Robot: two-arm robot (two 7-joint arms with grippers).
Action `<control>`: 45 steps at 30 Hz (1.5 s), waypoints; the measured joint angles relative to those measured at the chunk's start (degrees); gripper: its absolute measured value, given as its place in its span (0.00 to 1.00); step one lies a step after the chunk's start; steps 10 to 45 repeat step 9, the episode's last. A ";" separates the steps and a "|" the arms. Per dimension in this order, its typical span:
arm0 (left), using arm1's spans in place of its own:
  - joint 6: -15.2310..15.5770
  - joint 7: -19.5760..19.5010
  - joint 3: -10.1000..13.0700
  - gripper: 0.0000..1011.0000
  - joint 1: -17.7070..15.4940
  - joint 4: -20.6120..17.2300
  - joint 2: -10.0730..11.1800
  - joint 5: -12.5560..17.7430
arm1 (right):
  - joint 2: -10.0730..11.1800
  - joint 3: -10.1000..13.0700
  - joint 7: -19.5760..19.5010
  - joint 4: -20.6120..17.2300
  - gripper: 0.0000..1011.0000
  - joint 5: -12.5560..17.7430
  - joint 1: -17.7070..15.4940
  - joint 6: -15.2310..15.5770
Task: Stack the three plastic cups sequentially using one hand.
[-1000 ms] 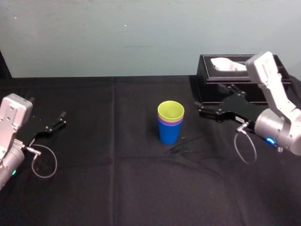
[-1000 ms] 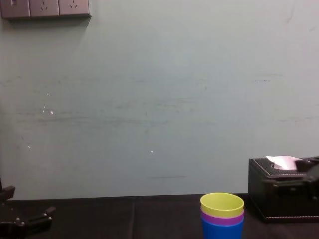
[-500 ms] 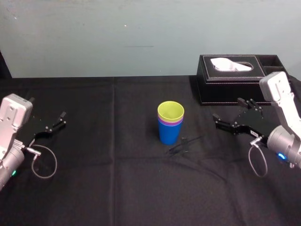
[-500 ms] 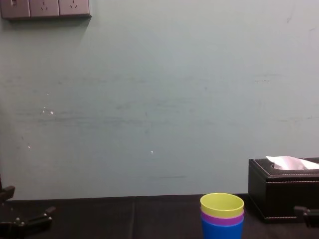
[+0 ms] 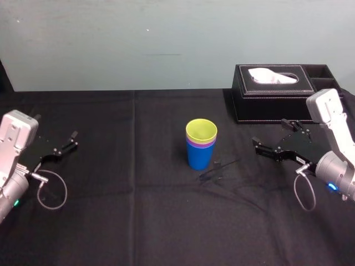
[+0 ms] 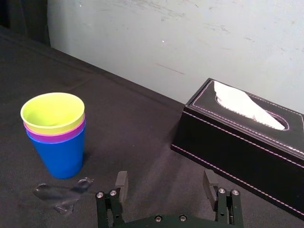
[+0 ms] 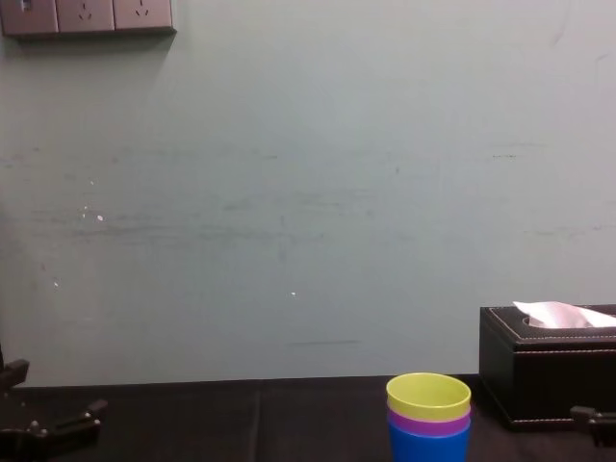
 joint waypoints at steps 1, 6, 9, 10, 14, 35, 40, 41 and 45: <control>0.00 0.00 0.00 1.00 0.00 0.00 0.00 0.00 | 0.01 -0.01 0.00 -0.04 0.99 0.01 0.02 0.01; 0.00 0.00 0.00 1.00 0.00 0.00 0.00 0.00 | 0.03 -0.04 0.00 -0.12 0.99 0.04 0.06 0.04; 0.00 0.00 0.00 1.00 0.00 0.00 0.00 0.00 | 0.04 -0.06 0.00 -0.16 0.99 0.06 0.08 0.06; 0.00 0.00 0.00 1.00 0.00 0.00 0.00 0.00 | 0.04 -0.06 0.00 -0.16 0.99 0.06 0.08 0.06; 0.00 0.00 0.00 1.00 0.00 0.00 0.00 0.00 | 0.04 -0.06 0.00 -0.16 0.99 0.06 0.08 0.06; 0.00 0.00 0.00 1.00 0.00 0.00 0.00 0.00 | 0.04 -0.06 0.00 -0.16 0.99 0.06 0.08 0.06; 0.00 0.00 0.00 1.00 0.00 0.00 0.00 0.00 | 0.04 -0.06 0.00 -0.16 0.99 0.06 0.08 0.06; 0.00 0.00 0.00 1.00 0.00 0.00 0.00 0.00 | 0.04 -0.06 0.00 -0.16 0.99 0.06 0.08 0.06; 0.00 0.00 0.00 1.00 0.00 0.00 0.00 0.00 | 0.04 -0.06 0.00 -0.16 0.99 0.06 0.08 0.06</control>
